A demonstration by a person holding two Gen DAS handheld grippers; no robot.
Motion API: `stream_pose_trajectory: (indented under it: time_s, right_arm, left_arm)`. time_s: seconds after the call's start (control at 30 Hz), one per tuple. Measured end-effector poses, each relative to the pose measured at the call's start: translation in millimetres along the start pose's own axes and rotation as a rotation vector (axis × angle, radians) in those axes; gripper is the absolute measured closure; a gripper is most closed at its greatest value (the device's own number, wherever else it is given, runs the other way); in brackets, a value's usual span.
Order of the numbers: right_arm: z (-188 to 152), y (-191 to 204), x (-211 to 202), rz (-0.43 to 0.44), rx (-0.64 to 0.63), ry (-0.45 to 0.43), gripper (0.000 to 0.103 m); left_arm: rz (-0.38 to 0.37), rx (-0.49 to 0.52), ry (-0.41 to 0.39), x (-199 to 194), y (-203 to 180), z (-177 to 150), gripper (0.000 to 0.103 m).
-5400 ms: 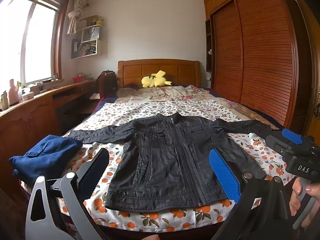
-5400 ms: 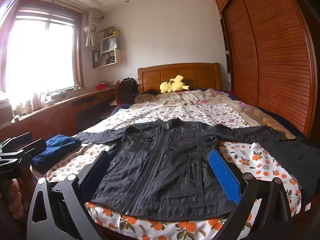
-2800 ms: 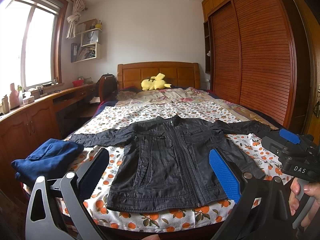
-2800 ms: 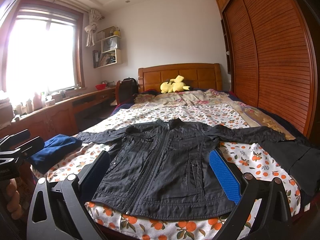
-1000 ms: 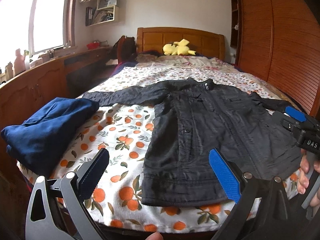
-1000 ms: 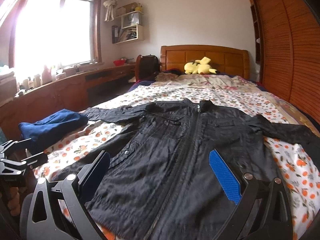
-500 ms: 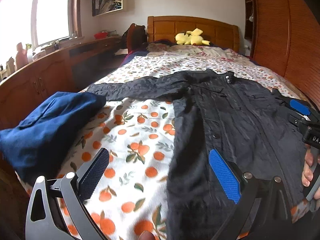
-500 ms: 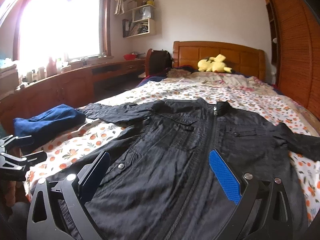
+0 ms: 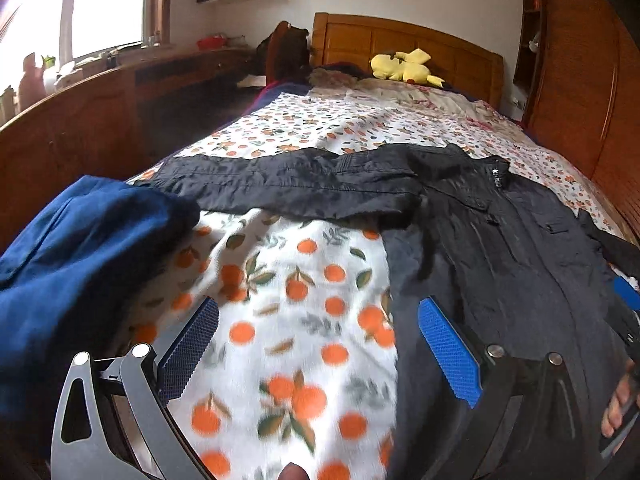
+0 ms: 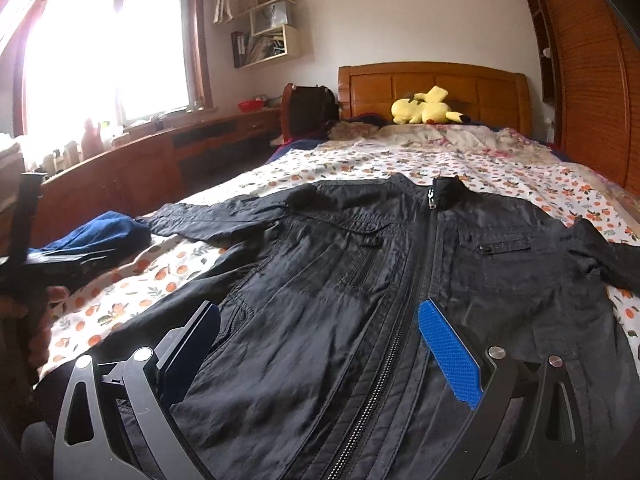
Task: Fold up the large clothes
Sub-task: 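Move the left tool toward the jacket sleeve nearest it and grasp its cuff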
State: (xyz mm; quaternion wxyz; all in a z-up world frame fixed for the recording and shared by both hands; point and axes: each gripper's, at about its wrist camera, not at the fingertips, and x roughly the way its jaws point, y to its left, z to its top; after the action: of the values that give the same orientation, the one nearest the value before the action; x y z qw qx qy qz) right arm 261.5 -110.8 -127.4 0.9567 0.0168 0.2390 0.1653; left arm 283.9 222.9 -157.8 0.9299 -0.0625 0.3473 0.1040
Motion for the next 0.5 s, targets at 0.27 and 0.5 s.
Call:
stream_pose_trajectory:
  time_s: [0.27, 0.5]
  right_arm:
    - [-2.0, 3.5, 8.0, -0.022, -0.033, 0.021, 0.007]
    - [-3.6, 2.2, 13.2, -0.016, -0.029, 0.036, 0.007]
  left_arm:
    - [0.001, -0.003, 0.042, 60.1, 14.3, 41.8, 0.002]
    - [0.004, -0.065, 0.091, 104.6, 35.9, 69.2, 0.01]
